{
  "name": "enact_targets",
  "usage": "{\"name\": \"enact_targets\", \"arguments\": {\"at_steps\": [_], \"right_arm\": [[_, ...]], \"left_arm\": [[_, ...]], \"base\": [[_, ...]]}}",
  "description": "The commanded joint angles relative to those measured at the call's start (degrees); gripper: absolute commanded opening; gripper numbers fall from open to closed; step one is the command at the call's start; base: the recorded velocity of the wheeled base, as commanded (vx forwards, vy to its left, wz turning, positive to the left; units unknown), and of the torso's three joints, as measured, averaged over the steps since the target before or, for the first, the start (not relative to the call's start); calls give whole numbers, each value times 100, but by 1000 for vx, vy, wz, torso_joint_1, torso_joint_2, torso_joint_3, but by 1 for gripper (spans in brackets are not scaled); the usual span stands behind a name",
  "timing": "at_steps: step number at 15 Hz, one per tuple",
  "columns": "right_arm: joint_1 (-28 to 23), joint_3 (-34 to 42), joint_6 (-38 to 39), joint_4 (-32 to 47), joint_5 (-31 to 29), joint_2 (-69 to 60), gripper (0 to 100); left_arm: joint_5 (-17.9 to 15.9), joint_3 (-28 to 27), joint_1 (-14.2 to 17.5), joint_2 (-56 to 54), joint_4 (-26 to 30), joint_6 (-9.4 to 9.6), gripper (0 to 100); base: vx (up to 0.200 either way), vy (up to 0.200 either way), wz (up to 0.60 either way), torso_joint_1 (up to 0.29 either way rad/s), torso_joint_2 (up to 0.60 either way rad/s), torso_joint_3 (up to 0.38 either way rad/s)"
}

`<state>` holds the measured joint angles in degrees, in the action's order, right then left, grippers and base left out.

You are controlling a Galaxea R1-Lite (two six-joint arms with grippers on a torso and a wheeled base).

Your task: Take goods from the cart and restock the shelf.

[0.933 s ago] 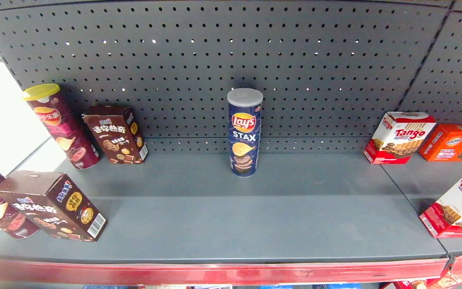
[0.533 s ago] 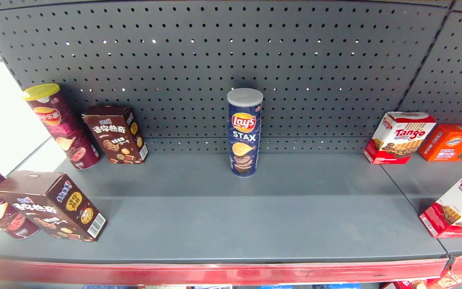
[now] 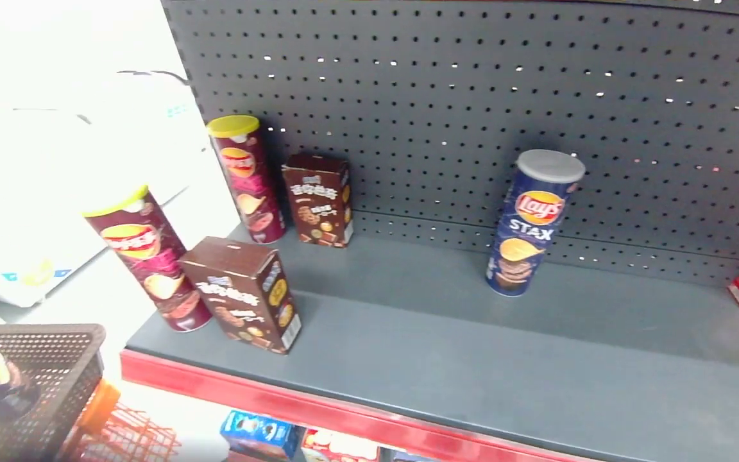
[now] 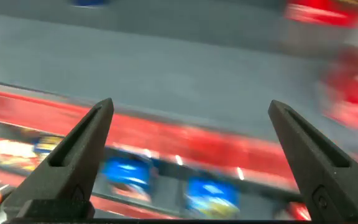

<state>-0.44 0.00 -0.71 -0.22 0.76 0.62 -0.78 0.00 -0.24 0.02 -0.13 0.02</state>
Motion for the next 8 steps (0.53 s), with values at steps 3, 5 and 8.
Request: {"name": "enact_targets", "arguments": {"at_steps": [3,5,8], "right_arm": [[0,0,-8,-4,4,8,100],[0,0,18,-4,-14,8,100],[0,0,18,-4,-14,8,100]], "left_arm": [[-1,0,-2,-2,-4,-2,100],[-1,0,-2,-2,-4,6,100],[-1,0,-2,-2,-4,6,100]], "base": [[0,0,600,-2,1,2],[0,0,0,0,0,0],[0,0,0,0,0,0]]}}
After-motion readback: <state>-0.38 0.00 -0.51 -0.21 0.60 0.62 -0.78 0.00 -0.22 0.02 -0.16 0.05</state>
